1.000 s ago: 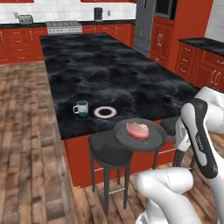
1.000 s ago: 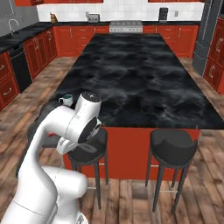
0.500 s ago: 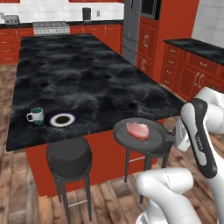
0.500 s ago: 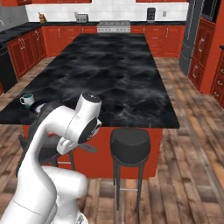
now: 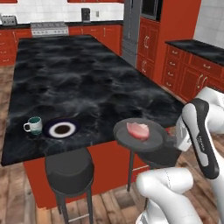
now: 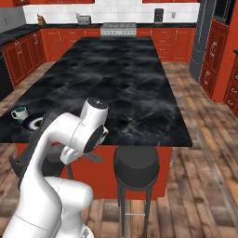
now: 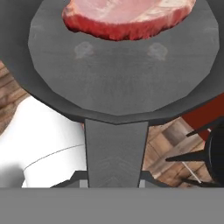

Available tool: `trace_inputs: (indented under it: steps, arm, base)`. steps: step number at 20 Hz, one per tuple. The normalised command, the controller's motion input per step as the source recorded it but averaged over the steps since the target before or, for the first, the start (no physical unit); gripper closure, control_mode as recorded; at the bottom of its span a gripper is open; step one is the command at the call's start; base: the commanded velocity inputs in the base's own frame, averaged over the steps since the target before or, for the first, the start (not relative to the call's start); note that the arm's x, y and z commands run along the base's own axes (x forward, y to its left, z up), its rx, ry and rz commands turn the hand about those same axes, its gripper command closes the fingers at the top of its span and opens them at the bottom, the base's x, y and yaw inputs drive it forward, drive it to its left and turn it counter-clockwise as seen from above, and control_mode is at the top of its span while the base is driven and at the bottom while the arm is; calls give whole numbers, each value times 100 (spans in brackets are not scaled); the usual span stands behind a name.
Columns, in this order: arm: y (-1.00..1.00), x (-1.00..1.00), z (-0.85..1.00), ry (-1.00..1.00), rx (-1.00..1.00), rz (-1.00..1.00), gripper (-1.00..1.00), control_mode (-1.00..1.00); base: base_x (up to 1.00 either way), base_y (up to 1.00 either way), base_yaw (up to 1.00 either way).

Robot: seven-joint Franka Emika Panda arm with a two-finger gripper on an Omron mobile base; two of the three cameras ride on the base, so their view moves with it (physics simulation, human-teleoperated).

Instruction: Pick up the pan with the steak in it and place it on the dining table. Then place the steak on the plate.

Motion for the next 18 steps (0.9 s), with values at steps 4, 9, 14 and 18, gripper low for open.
trace_inputs:
  steps: [4, 9, 14, 18]
  arm:
    - [0, 0, 0, 0, 0, 0, 100, 100]
    - [8, 87, -17, -1, 3, -1, 100, -100]
    - [12, 76, -28, 0, 0, 0, 100, -100]
    - [16, 77, -35, 0, 0, 0, 100, -100]
  base:
    - [92, 5, -2]
    - [0, 0, 0]
    - [0, 0, 0]
    - [0, 0, 0]
